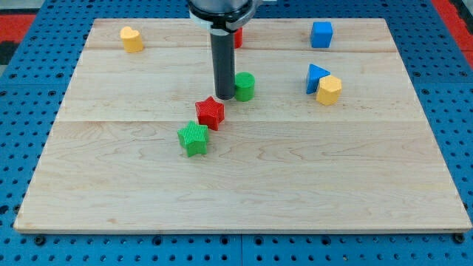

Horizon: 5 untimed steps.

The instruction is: Separate yellow hexagon from blue triangle

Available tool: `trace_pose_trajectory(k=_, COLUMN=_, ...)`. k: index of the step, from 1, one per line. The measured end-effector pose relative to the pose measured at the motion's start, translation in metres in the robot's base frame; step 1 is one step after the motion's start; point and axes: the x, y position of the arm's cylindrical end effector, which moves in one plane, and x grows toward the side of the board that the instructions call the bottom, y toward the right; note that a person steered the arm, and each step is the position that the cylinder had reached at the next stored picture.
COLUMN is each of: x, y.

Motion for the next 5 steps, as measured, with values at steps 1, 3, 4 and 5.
trace_pose_trajectory(k=1, x=0.017, y=0.028)
trace_pose_trajectory(k=3, x=0.046, y=0.162)
trace_pose_trajectory(k=4, x=0.035, y=0.215)
trace_pose_trajectory(k=5, x=0.005, y=0.244)
